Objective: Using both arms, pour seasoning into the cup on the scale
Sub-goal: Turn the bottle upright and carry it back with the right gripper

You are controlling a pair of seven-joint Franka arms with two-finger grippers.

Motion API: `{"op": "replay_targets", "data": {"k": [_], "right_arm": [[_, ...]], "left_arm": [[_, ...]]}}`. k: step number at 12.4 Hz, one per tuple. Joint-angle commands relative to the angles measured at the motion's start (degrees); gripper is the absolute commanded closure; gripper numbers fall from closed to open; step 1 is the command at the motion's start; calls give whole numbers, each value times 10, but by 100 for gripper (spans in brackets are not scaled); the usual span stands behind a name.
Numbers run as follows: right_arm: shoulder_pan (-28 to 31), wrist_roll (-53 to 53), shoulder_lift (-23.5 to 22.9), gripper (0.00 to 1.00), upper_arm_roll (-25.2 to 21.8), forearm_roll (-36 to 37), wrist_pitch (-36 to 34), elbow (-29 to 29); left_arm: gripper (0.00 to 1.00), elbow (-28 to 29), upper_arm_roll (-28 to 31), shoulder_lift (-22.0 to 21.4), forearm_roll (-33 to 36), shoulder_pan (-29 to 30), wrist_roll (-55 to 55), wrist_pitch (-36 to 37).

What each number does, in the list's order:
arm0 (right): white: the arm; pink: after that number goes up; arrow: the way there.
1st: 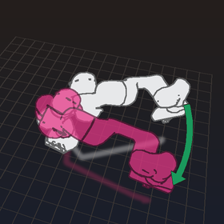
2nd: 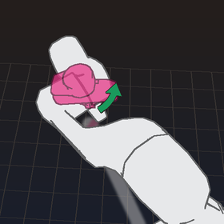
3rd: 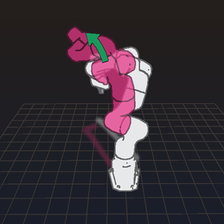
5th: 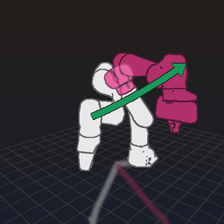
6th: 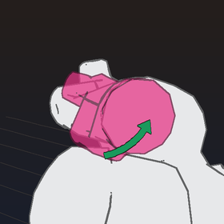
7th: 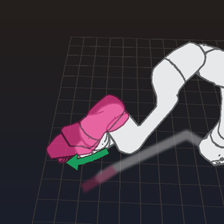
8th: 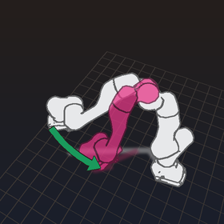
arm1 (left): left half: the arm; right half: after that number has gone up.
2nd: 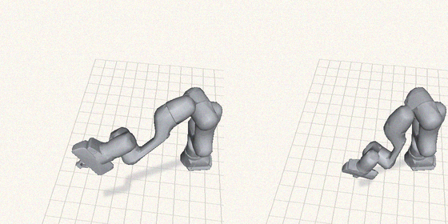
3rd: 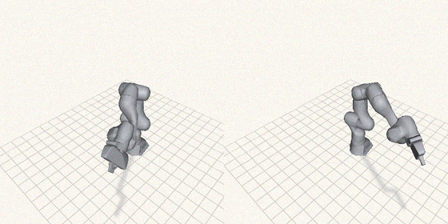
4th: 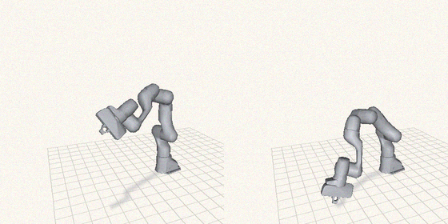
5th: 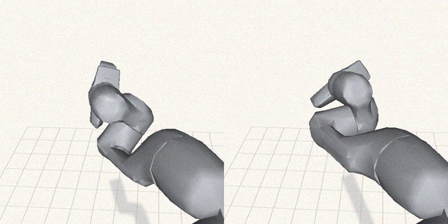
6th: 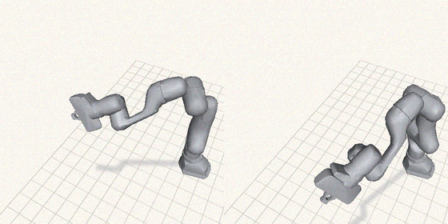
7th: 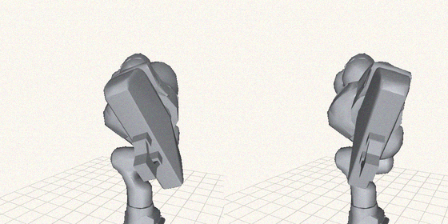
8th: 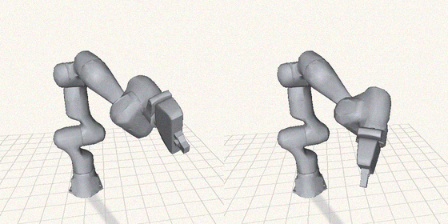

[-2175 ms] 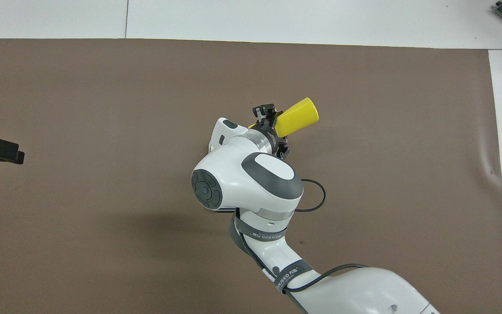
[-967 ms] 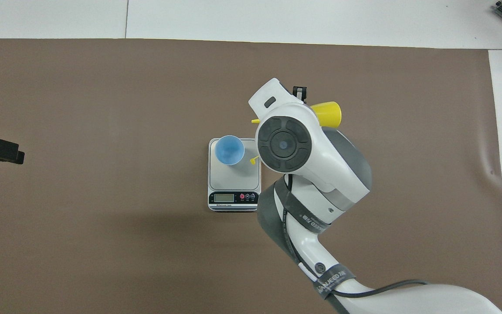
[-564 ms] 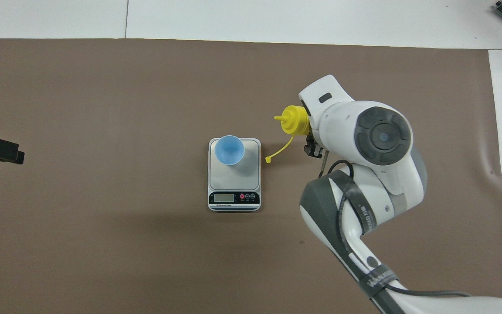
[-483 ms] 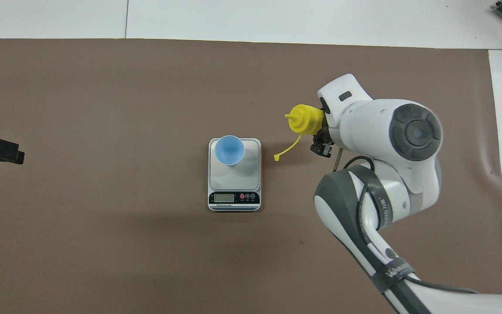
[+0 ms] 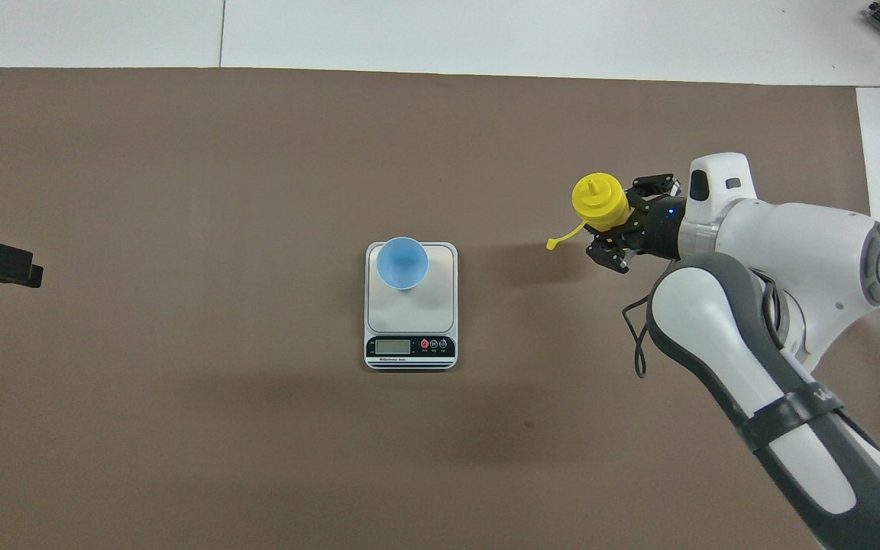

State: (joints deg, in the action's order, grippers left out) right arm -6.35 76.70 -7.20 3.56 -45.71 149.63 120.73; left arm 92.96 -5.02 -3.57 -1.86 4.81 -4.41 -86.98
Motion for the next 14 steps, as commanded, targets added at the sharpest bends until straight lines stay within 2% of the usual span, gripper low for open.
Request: {"op": "replay_targets", "data": {"k": [1, 3, 4, 9, 12, 14], "right_arm": [[11, 87, 23, 100, 8, -163, 53, 39], [8, 160, 17, 100, 8, -303, 126, 49], [8, 191, 15, 100, 8, -375, 138, 49], [30, 305, 12, 100, 8, -644, 160, 50], [84, 449, 11, 100, 8, -701, 118, 74], [95, 488, 10, 100, 8, -703, 121, 81]], "left_arm": [[0, 10, 1, -8, -1, -1, 6, 1], [0, 10, 1, -8, -1, -1, 6, 1], [0, 10, 1, -8, -1, -1, 6, 1], [0, 10, 1, -8, -1, -1, 6, 1], [0, 10, 1, -8, -1, -1, 6, 2], [0, 10, 1, -8, -1, -1, 6, 2]]}}
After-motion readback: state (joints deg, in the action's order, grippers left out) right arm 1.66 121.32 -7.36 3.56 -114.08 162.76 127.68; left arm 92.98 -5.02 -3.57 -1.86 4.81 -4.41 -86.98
